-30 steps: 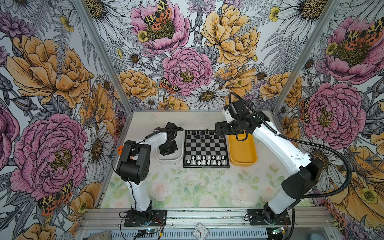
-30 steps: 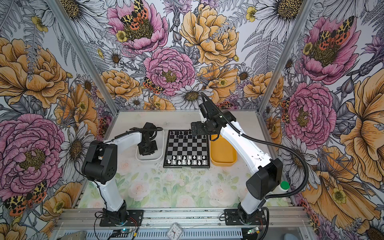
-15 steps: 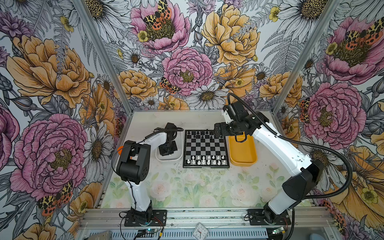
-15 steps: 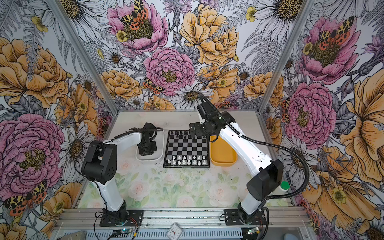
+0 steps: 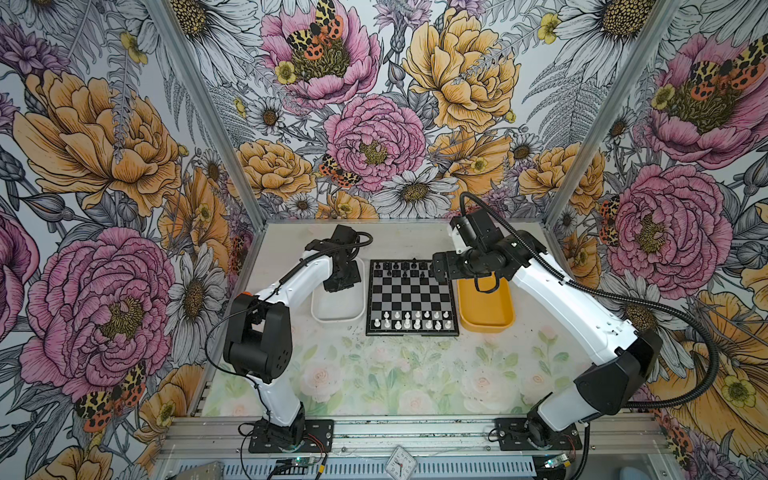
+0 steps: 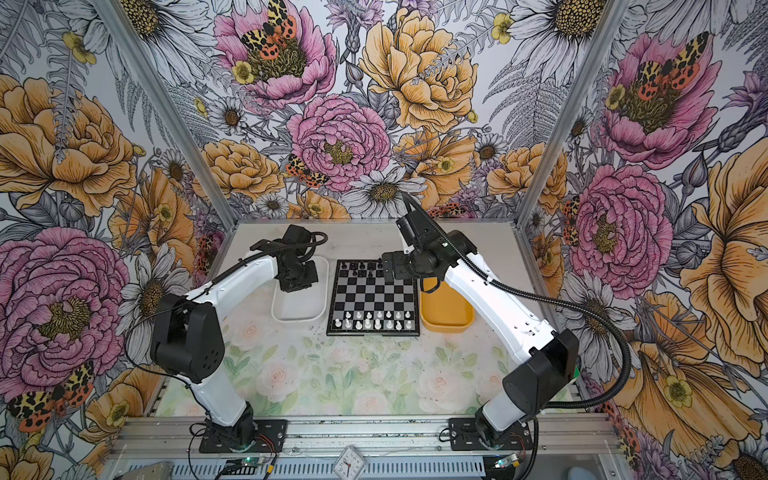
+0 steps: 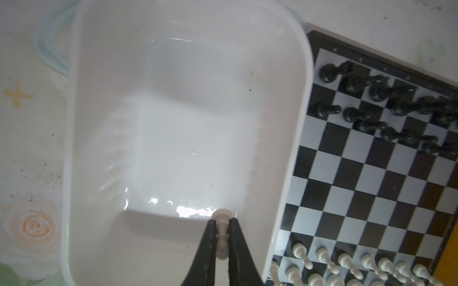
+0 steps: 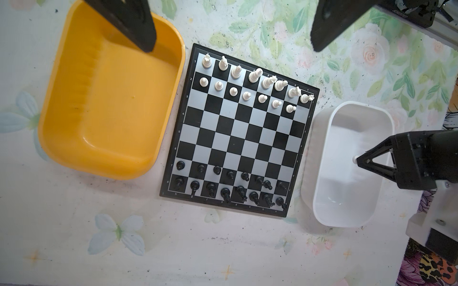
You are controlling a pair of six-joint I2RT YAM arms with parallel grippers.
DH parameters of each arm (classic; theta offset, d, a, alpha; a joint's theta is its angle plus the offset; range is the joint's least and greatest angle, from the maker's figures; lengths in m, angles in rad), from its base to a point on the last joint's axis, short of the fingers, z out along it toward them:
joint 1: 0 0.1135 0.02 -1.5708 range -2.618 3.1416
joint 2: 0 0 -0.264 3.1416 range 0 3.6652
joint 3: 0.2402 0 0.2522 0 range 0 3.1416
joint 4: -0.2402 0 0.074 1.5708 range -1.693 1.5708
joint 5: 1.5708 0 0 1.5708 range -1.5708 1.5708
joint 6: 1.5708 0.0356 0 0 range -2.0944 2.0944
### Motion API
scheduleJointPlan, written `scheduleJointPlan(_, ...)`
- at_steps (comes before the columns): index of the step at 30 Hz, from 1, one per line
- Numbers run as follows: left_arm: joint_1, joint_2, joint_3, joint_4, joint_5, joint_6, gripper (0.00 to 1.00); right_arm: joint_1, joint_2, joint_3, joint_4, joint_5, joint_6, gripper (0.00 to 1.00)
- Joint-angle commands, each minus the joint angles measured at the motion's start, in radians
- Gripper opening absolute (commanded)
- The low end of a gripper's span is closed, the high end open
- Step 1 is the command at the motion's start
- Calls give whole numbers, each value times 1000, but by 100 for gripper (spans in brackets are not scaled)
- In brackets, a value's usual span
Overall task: Set up the chess pieces on the board
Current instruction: 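Carry the pawn over the board's near corner while the right arm withdraws, then lower the pawn onto the empty square beside the corner and open the left gripper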
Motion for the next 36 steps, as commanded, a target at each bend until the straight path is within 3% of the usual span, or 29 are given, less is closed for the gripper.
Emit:
scheduleJointPlan(1,-68,-20,37,-34,-5,-26,12,8,-67,-29,1,29,16,100)
scheduleJointPlan(13,-229,23,62,-53,-27,-101,12,8,-194,-141,2,46,16,100)
scheduleJointPlan(36,-241,129,-24,-19,-12,-95,11,3,-200,-139,0,51,14,100)
